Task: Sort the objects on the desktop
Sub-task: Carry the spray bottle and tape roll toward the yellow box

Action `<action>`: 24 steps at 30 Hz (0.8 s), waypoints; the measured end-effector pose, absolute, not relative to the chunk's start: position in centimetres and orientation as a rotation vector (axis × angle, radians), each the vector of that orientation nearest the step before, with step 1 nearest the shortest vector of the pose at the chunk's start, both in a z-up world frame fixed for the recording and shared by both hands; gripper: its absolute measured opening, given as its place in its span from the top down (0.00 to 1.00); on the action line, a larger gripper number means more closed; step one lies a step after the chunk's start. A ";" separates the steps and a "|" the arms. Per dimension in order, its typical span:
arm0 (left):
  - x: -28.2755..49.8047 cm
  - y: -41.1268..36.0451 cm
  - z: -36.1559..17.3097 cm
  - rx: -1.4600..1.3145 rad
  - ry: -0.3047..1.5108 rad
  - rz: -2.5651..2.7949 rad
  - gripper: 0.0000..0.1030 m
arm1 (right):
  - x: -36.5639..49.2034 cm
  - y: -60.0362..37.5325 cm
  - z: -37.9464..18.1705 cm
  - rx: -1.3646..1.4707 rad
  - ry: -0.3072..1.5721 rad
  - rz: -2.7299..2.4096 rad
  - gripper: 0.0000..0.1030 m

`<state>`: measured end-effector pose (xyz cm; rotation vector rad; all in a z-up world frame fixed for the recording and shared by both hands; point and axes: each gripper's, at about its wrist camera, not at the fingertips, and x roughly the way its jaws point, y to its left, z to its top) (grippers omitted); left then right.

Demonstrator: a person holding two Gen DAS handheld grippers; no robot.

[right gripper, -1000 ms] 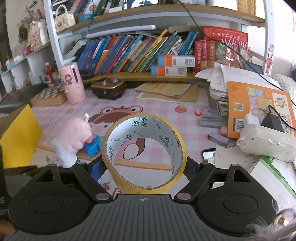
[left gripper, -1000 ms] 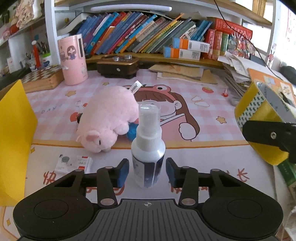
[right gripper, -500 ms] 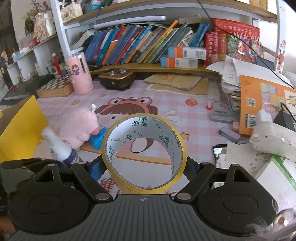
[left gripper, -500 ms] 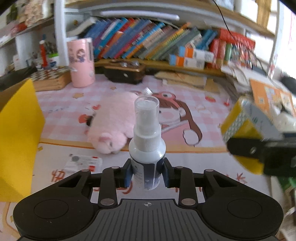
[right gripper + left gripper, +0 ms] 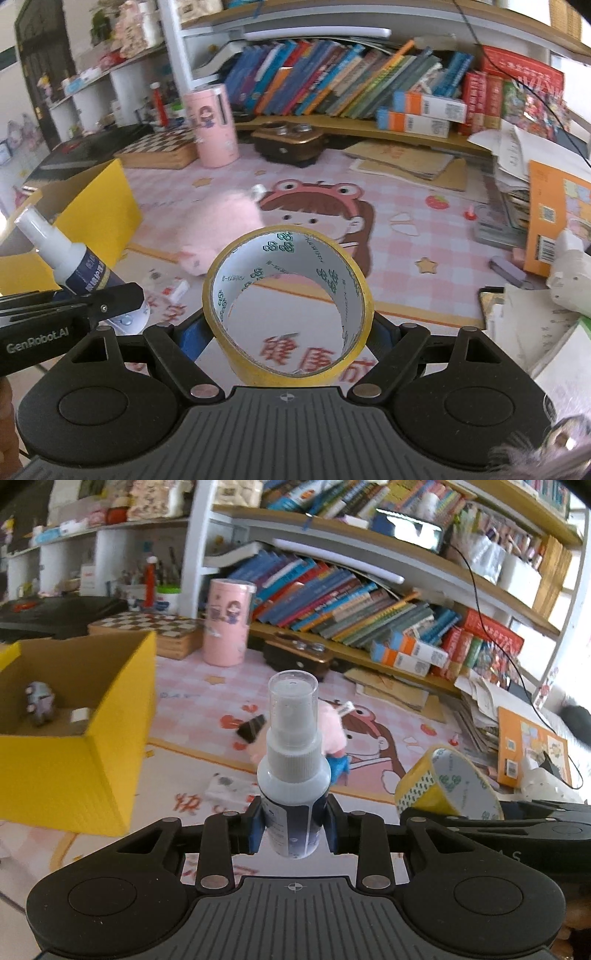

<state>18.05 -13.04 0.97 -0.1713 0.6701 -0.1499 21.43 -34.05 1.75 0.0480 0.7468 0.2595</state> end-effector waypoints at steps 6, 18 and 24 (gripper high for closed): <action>15.9 -10.1 1.2 -0.204 0.653 -0.108 0.70 | 20.2 -31.1 2.4 0.021 0.734 0.308 0.20; 11.6 -4.3 1.6 -0.237 0.624 -0.070 0.70 | 16.7 -25.4 3.1 -0.004 0.724 0.346 0.20; 8.9 -1.1 1.5 -0.262 0.617 -0.052 0.70 | 14.5 -22.2 3.2 -0.020 0.735 0.363 0.20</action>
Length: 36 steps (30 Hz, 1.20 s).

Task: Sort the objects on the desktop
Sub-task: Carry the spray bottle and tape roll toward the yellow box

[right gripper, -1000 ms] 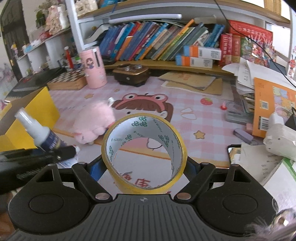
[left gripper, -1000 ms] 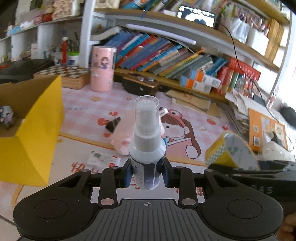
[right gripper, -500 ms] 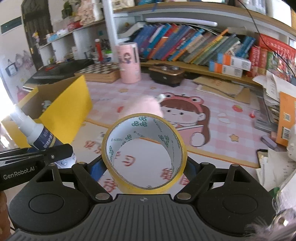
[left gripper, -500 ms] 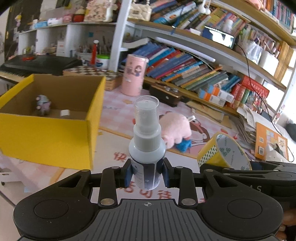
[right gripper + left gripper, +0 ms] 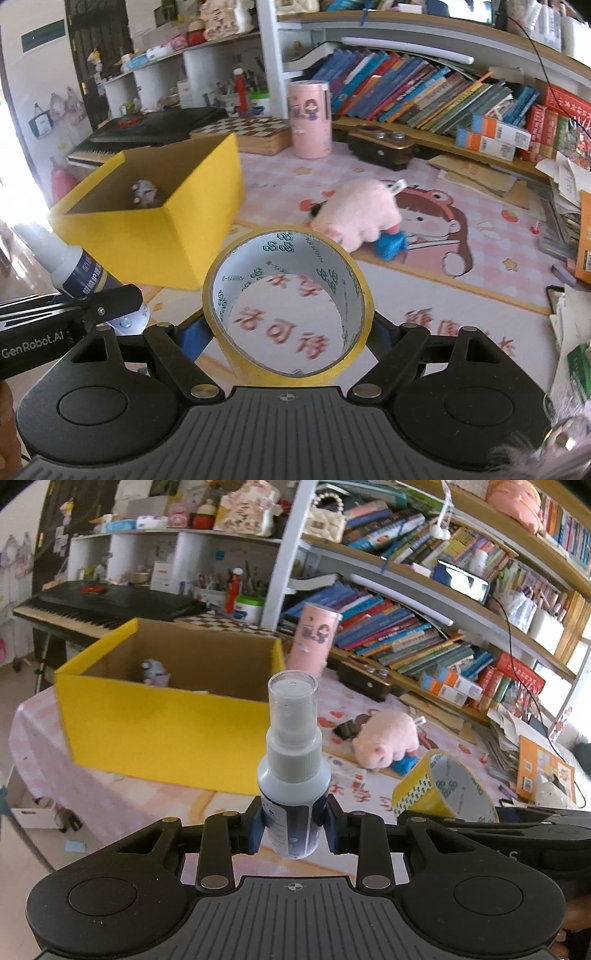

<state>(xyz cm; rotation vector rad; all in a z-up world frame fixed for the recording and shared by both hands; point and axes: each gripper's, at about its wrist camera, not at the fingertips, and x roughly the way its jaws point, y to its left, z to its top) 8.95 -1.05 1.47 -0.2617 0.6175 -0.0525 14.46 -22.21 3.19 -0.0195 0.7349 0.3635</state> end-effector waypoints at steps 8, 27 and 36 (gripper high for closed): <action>5.2 3.3 1.4 -0.306 0.607 -0.028 0.70 | 10.9 -17.8 3.3 -0.043 0.752 0.390 0.20; -2.1 10.0 1.4 -0.305 0.614 0.012 0.70 | 3.2 -10.7 2.5 -0.026 0.766 0.429 0.20; -4.0 11.6 1.4 -0.317 0.606 0.034 0.70 | 1.5 -8.9 2.7 -0.038 0.765 0.458 0.20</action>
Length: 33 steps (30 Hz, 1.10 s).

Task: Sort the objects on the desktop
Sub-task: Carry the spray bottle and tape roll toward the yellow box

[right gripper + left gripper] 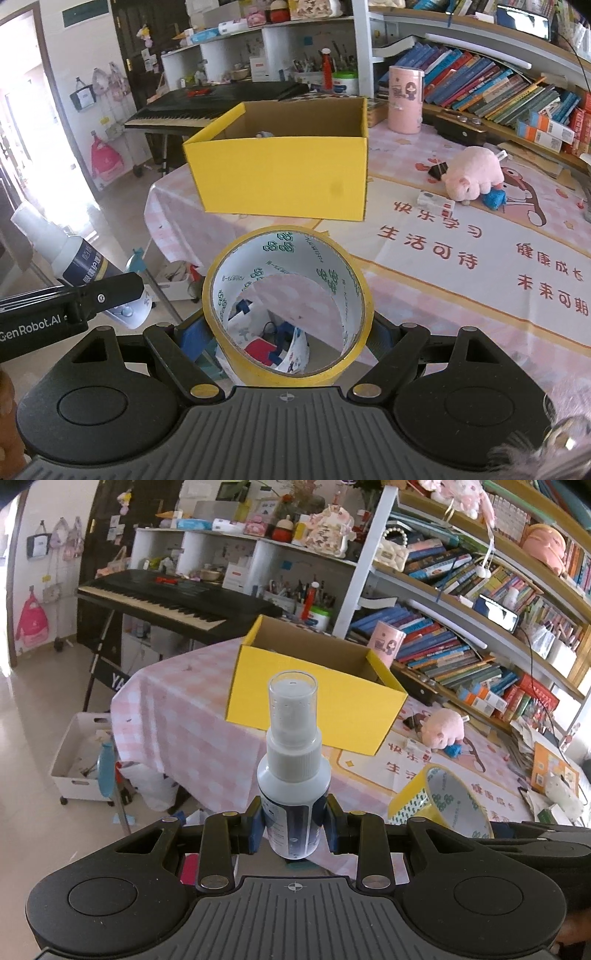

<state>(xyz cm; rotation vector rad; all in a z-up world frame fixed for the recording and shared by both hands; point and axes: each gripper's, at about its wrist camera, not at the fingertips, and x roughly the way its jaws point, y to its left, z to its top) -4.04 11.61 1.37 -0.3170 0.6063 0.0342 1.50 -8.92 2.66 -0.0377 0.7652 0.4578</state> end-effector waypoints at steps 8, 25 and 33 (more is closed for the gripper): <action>-4.6 12.2 1.3 -0.325 0.602 0.032 0.70 | 0.7 -8.1 2.7 -0.051 0.770 0.466 0.20; -4.5 13.3 1.6 -0.334 0.583 0.027 0.70 | 0.8 -7.2 3.1 -0.060 0.762 0.461 0.20; -3.4 13.7 1.5 -0.334 0.585 0.035 0.70 | 1.9 -6.2 3.3 -0.070 0.763 0.478 0.20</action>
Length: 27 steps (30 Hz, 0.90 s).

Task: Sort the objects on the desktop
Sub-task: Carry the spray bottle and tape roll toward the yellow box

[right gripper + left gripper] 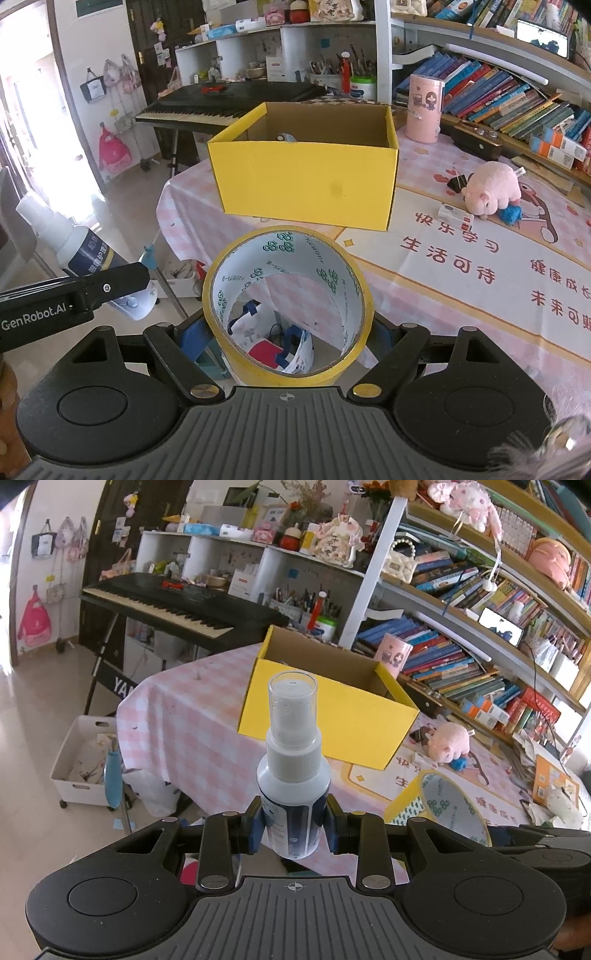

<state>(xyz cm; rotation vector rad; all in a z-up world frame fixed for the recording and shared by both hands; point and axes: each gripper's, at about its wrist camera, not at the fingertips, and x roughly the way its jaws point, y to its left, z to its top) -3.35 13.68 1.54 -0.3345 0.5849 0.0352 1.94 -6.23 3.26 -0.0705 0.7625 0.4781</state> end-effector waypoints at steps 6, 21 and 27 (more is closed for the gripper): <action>-1.9 13.8 1.5 -0.327 0.581 0.039 0.70 | 3.5 -6.0 3.2 -0.067 0.756 0.492 0.20; 6.0 13.1 5.3 -0.287 0.451 0.025 0.70 | 11.0 -5.8 7.1 -0.079 0.555 0.531 0.20; 10.0 12.7 6.5 -0.266 0.403 0.048 0.70 | 15.3 -6.2 8.2 -0.074 0.514 0.540 0.20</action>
